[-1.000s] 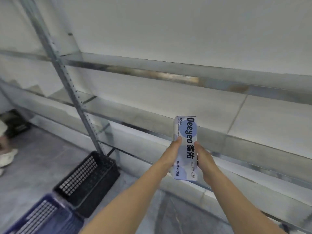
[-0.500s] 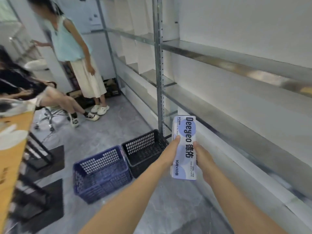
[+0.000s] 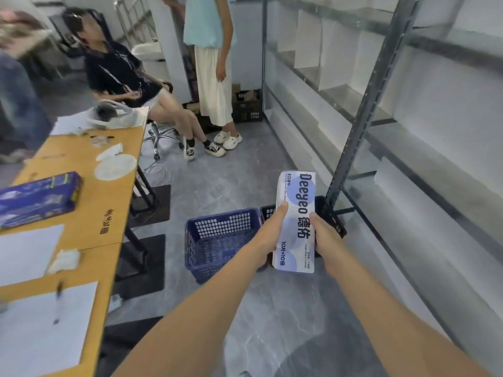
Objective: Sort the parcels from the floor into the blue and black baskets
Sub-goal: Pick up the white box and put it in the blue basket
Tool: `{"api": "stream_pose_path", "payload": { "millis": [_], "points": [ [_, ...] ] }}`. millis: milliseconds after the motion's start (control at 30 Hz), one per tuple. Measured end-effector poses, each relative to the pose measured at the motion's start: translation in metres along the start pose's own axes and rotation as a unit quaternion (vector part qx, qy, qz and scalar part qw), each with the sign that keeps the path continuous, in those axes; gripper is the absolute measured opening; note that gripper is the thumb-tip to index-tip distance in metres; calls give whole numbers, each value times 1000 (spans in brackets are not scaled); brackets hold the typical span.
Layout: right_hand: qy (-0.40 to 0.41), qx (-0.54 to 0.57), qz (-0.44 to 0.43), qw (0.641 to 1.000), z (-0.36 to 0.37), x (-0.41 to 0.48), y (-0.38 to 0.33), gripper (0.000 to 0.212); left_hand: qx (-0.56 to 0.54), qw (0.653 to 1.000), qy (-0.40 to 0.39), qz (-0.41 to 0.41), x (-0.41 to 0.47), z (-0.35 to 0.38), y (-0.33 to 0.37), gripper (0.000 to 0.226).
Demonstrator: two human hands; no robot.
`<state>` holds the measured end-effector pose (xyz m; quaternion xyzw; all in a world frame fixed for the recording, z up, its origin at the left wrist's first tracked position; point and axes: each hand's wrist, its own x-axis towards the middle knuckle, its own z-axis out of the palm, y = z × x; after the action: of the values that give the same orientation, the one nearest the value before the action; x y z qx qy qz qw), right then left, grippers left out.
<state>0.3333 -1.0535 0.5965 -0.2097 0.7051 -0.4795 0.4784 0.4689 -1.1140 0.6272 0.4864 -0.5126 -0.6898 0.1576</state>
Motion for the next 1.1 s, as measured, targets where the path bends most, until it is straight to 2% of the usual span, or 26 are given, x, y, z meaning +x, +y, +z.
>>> {"api": "stream_pose_path", "payload": {
  "millis": [100, 267, 567, 767, 900, 1100],
  "points": [
    [-23, -19, 11, 1000, 45, 19, -10, 38, -15, 1000, 7, -25, 20, -47, -2, 56],
    [-63, -33, 42, 997, 103, 62, -14, 39, -39, 997, 45, -53, 49, -105, -9, 57],
    [-135, -50, 83, 986, 167, 164, -15, 36, -60, 984, 130, -102, 136, -167, -15, 61],
    [-174, -30, 126, 976, 200, 244, -1, 30, -85, 981, 141, -100, 202, -194, -25, 57],
    [-183, -48, 137, 972, 219, 284, 10, 35, -97, 975, 158, -122, 234, -214, -37, 56],
    [-215, -45, 157, 963, 253, 339, 41, 42, -107, 963, 185, -164, 286, -250, -72, 42]
  ]
}}
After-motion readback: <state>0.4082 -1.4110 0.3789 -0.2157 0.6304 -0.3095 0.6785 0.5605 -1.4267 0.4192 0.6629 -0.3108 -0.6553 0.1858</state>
